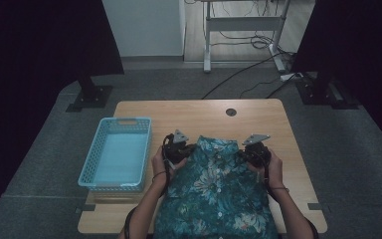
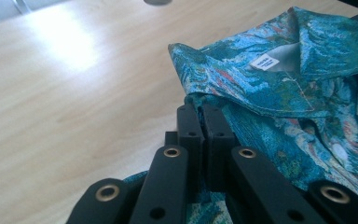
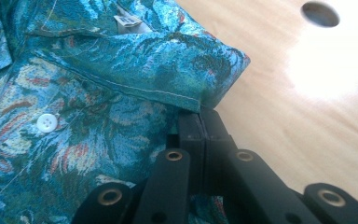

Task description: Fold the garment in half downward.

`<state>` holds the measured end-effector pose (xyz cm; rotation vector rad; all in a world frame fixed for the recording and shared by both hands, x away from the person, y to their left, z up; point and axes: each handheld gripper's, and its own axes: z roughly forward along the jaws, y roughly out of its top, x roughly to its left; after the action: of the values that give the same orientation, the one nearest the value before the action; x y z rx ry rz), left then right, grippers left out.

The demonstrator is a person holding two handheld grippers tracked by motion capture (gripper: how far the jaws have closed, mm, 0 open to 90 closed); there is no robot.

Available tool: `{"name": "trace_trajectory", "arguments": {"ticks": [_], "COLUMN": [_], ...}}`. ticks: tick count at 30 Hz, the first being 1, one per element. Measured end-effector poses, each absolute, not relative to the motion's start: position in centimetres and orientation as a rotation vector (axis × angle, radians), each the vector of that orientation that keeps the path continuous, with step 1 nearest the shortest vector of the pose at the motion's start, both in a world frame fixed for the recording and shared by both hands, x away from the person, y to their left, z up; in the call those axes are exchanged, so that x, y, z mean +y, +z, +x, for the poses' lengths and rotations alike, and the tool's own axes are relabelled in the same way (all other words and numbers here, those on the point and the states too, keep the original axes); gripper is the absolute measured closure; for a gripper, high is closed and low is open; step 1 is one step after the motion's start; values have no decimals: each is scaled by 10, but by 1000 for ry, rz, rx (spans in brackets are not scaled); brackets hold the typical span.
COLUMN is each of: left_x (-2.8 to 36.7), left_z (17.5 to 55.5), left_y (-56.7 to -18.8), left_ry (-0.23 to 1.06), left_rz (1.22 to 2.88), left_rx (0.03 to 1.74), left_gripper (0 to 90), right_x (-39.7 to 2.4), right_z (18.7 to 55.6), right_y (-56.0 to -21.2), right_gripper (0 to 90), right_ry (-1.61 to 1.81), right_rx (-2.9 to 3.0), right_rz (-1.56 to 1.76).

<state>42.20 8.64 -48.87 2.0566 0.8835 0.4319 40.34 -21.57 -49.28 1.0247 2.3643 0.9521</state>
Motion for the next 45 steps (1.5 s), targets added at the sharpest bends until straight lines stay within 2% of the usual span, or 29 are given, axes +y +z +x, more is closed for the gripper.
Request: {"name": "trace_trajectory", "arguments": {"ticks": [11,19,29,34,45], "left_x": [83,80,78,82,83], "left_z": [433,438,458,466,462], "left_y": [-463,-453,-442,-431,-435], "left_ry": [513,542,574,593,608], "left_rz": [2023,2018,2012,1986,1968], "left_rx": [860,844,846,850,848], "left_gripper": [872,871,871,871,871], "right_x": [-217,-217,-217,-212,-211], "right_z": [413,416,439,452,447], "right_y": [-465,-456,-445,-429,-433], "right_gripper": [892,892,892,893,893], "right_ry": [957,961,952,963,979], "right_rx": [2260,2226,2199,2162,2123], "right_rz": [1021,1016,1030,1020,1030]}}
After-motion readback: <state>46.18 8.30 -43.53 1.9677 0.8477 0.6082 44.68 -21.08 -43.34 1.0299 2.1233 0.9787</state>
